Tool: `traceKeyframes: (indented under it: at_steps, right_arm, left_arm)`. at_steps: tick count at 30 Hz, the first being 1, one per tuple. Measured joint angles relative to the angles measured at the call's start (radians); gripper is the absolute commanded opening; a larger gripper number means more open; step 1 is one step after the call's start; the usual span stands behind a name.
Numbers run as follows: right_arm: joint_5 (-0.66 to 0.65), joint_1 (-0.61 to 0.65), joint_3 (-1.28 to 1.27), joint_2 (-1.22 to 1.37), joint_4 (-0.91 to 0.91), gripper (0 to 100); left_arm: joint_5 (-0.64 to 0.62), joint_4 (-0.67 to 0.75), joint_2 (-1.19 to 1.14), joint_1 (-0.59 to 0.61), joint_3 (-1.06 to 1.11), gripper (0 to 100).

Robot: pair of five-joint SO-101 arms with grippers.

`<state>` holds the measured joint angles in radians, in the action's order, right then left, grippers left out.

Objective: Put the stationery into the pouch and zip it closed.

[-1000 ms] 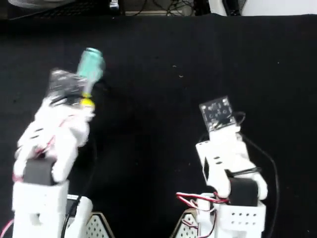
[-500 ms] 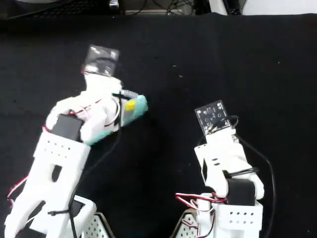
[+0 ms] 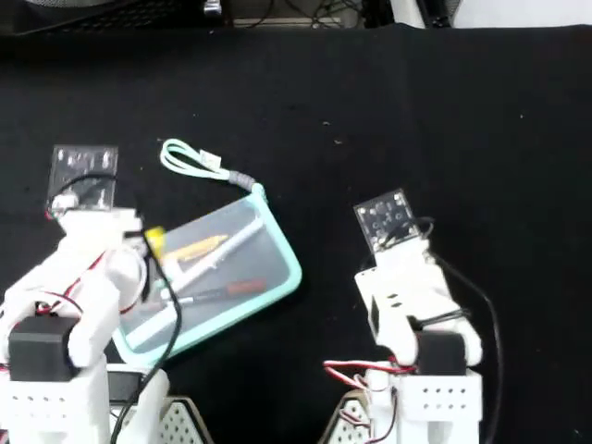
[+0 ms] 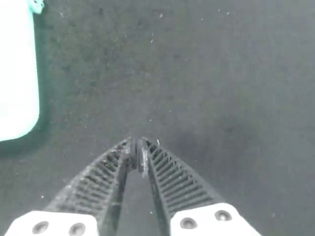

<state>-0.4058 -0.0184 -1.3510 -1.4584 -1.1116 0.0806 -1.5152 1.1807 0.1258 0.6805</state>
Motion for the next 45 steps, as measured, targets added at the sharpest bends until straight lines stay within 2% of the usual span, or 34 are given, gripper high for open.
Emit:
traceKeyframes:
  at_steps: [2,5,10,14,19,26,32,37,41,45]
  right_arm:
    - [0.023,0.0,-0.058,0.0,0.038,1.8]
    - [0.138,0.0,-0.117,0.0,0.083,1.8]
    - [0.319,0.0,-0.19,0.0,0.146,1.6]
    - [0.334,0.0,-0.282,0.0,0.186,1.7]
    - [0.341,0.0,-0.322,0.0,0.192,1.5]
    - [0.341,0.0,-0.322,0.0,0.192,1.5]
    - [0.341,0.0,-0.322,0.0,0.192,1.5]
    - [0.341,0.0,-0.322,0.0,0.192,1.5]
    - [0.341,0.002,-0.322,0.0,0.192,1.5]
    - [0.341,0.002,-0.322,0.0,0.192,1.5]
  left_arm:
    - [0.048,0.018,0.064,0.077,0.14,6]
    - [0.063,0.029,0.189,0.155,0.305,6]
    - [0.063,0.064,0.434,0.203,0.512,6]
    - [0.072,0.103,0.618,0.207,0.675,6]
    - [0.072,0.166,0.614,0.207,0.838,6]
    - [0.034,0.189,0.637,0.207,0.911,6]
    - [0.029,0.287,0.637,0.212,0.999,6]
    - [0.029,0.264,0.637,0.212,0.999,6]
    - [-0.043,0.262,0.637,0.29,0.999,6]
    - [-0.118,0.262,0.637,0.316,0.999,6]
